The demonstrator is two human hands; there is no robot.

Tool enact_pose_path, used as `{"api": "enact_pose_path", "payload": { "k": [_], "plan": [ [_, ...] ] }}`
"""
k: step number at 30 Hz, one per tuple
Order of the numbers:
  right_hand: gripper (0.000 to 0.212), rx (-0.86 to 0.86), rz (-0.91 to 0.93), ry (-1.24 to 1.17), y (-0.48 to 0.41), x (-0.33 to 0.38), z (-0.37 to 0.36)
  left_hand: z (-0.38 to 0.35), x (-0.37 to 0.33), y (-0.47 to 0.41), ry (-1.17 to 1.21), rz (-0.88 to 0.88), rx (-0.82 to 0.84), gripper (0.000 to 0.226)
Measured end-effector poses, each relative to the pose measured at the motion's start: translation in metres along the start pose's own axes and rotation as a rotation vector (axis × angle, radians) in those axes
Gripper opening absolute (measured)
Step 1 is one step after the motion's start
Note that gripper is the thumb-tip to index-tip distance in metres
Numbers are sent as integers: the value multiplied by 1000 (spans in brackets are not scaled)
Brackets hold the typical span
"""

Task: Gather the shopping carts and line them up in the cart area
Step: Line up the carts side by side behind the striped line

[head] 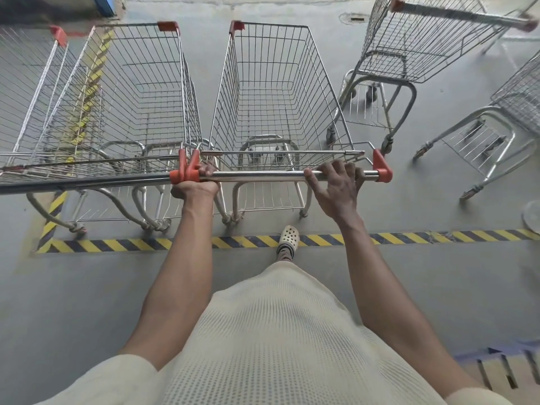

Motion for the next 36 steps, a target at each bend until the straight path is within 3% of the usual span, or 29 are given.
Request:
{"api": "enact_pose_path", "payload": {
  "k": [8,16,18,23,36],
  "plan": [
    [41,-2,22,-31,2,0,6,-2,-2,2,-29,-65,-5,59],
    [54,68,43,-62,0,0,5,-1,-3,5,-31,-84,-23,59],
    [47,54,-19,-60,1,-5,2,-2,-2,7,-49,-97,-34,59],
    [47,-74,-460,-81,19,-44,10,-1,-3,5,-58,-89,-50,60],
    [43,-121,-463,-263,18,-58,3,-2,-4,14,-99,-111,-100,61]
  ]
}}
Point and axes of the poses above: each hand's wrist, its own y-axis away from the middle knuckle, its own z-axis out of the back of the hand, x = y × z, the point moved 7 cm from there along -y, towards the middle knuckle, and after that the axes turned 8 degrees about y, right-handed, at the moved point
